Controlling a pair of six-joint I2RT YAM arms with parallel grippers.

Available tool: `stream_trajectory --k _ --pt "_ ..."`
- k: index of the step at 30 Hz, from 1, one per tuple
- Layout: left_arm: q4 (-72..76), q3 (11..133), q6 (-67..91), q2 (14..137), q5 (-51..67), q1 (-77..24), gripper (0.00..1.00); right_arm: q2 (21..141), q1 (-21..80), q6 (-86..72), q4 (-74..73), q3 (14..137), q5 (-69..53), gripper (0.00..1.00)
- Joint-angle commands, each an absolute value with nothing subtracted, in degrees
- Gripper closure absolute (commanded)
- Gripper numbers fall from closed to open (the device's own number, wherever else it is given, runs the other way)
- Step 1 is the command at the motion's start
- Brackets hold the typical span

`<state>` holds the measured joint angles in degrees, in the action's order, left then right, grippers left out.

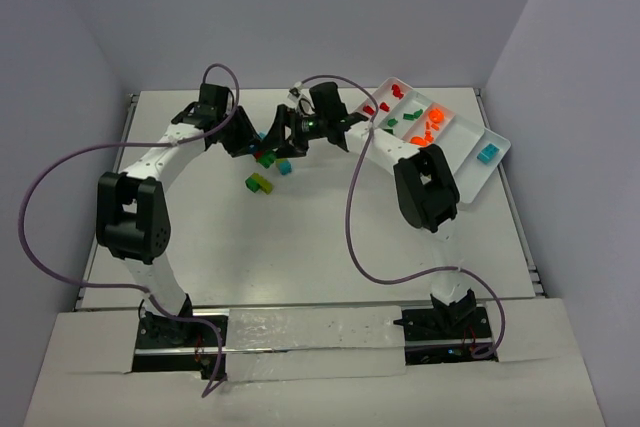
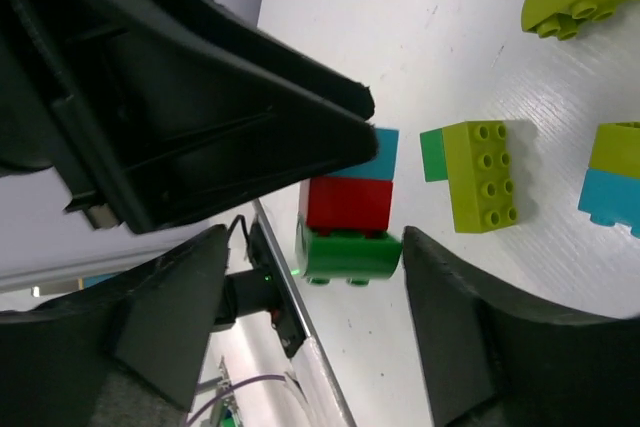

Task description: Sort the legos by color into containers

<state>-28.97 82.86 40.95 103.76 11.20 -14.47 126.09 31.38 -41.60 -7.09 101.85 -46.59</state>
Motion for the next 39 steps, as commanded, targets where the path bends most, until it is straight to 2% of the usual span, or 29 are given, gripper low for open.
stream_trajectory --k 1,8,10,11,13,15,17,18,20,26,30,35,39 --pt "-25.52 81.77 41.92 100.51 12.48 -14.85 1.00 127.06 32.20 -43.22 -2.13 101.15 -48.56 0.28" --pt "-25.64 82.00 41.57 99.95 11.82 -14.85 1.00 126.94 32.52 -43.33 -1.87 100.77 -49.31 0.53" --pt "-25.58 82.00 41.49 99.84 10.99 -14.85 0.99 126.61 32.52 -43.24 -1.76 100.29 -49.92 0.64" --pt "-25.58 81.99 41.45 99.82 10.93 -14.84 0.98 126.32 32.52 -43.20 -1.74 100.16 -50.00 0.65" --pt "-25.43 81.73 40.99 99.35 10.52 -14.62 0.80 125.22 32.52 -42.14 -1.82 98.68 -50.76 0.81" --pt "-24.49 81.06 40.54 98.49 11.81 -14.21 0.56 123.46 32.52 -40.42 -2.84 98.03 -50.74 0.94" --pt "-23.33 80.13 38.58 97.14 15.66 -13.01 0.25 121.50 32.46 -36.57 -5.31 97.65 -50.61 0.99" --pt "-22.80 79.71 37.34 96.54 17.82 -12.34 0.13 120.95 32.34 -34.75 -6.56 97.47 -50.54 1.00" --pt "-20.72 78.32 33.61 94.11 21.80 -10.91 0.01 118.89 32.04 -30.58 -8.90 96.34 -50.54 1.00" --pt "-17.64 74.46 20.99 84.99 34.49 -7.73 0.01 111.55 31.29 -19.18 -15.31 91.78 -47.14 1.00" --pt "-17.77 70.25 9.64 79.64 50.09 -7.70 0.01 106.87 31.25 -11.14 -17.79 89.52 -48.91 1.00" --pt "-30.00 68.89 -14.72 78.76 65.90 -7.56 0.04 103.39 31.20 -1.10 -24.63 88.90 -57.68 1.00" --pt "-39.73 70.66 -23.03 81.05 70.82 -7.56 0.09 100.08 31.29 5.52 -30.02 88.15 -60.51 1.00"
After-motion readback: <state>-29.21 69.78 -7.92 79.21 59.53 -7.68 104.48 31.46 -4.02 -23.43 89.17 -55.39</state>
